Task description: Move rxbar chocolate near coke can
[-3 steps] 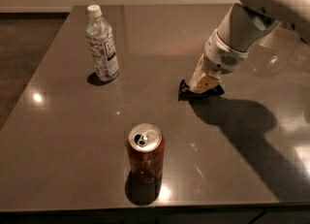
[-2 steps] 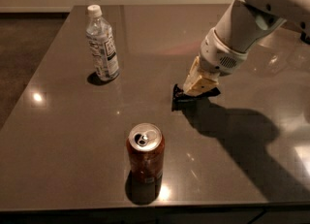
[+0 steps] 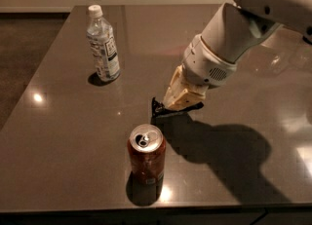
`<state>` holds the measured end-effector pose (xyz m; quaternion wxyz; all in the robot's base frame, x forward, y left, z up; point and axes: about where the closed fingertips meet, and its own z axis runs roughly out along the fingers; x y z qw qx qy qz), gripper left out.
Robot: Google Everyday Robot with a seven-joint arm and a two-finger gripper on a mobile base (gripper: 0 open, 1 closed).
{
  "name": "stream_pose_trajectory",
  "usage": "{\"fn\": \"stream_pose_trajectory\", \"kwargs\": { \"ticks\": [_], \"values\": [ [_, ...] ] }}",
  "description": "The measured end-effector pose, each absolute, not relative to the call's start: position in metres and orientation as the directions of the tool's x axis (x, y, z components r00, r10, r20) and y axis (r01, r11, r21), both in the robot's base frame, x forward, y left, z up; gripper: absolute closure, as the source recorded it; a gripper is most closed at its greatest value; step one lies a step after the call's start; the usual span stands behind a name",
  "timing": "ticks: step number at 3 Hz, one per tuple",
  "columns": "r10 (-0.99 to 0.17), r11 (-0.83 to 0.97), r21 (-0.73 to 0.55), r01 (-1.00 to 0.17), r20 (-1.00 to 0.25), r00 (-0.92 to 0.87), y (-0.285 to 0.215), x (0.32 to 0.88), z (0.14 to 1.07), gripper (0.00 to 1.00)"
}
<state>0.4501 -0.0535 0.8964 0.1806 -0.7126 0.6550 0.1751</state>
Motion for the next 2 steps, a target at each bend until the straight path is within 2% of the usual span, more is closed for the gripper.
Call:
{"fn": "stream_pose_trajectory", "kwargs": {
  "ticks": [1, 2],
  "values": [
    [-0.860, -0.165, -0.012, -0.986, -0.487, 0.150, -0.040, 0.419, 0.887, 0.98],
    [-0.857, -0.215, -0.002, -0.977, -0.480, 0.190, -0.037, 0.403, 0.880, 0.77]
  ]
}}
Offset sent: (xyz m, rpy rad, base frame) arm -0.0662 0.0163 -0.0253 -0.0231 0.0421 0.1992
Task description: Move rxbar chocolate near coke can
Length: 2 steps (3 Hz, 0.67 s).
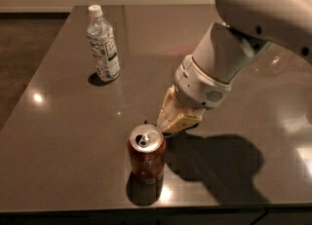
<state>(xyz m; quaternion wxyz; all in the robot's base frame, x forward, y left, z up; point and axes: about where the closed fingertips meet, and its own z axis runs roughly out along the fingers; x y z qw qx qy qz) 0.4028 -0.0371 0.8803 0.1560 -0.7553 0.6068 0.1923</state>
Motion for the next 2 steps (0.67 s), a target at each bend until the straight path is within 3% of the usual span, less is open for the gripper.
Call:
{"fn": "stream_pose_trajectory", "kwargs": {
  "ticks": [2],
  "values": [
    [-0.846, -0.240, 0.010, -0.971, -0.492, 0.204, -0.0374, 0.3920, 0.8774, 0.30]
  ]
}}
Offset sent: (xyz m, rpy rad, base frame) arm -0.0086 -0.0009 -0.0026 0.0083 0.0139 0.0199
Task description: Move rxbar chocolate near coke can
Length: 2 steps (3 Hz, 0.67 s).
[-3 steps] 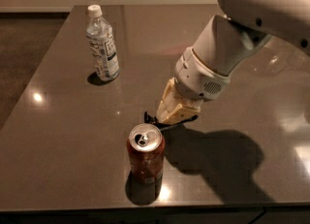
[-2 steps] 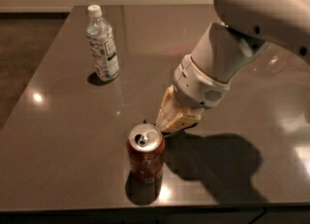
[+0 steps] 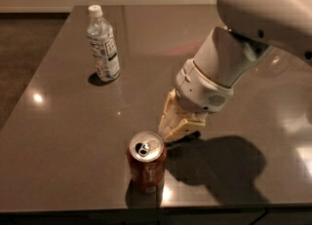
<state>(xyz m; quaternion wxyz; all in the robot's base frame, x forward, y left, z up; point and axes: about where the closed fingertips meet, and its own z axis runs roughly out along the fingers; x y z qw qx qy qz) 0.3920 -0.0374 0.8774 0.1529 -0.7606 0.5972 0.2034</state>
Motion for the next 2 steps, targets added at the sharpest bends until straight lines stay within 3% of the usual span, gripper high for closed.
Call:
{"fn": "stream_pose_trajectory", "kwargs": {
  "ticks": [1, 2],
  "values": [
    [-0.846, -0.241, 0.007, -0.970, -0.491, 0.207, -0.0361, 0.3918, 0.8776, 0.07],
    [-0.846, -0.242, 0.006, -0.970, -0.491, 0.208, -0.0352, 0.3917, 0.8778, 0.00]
  ]
}}
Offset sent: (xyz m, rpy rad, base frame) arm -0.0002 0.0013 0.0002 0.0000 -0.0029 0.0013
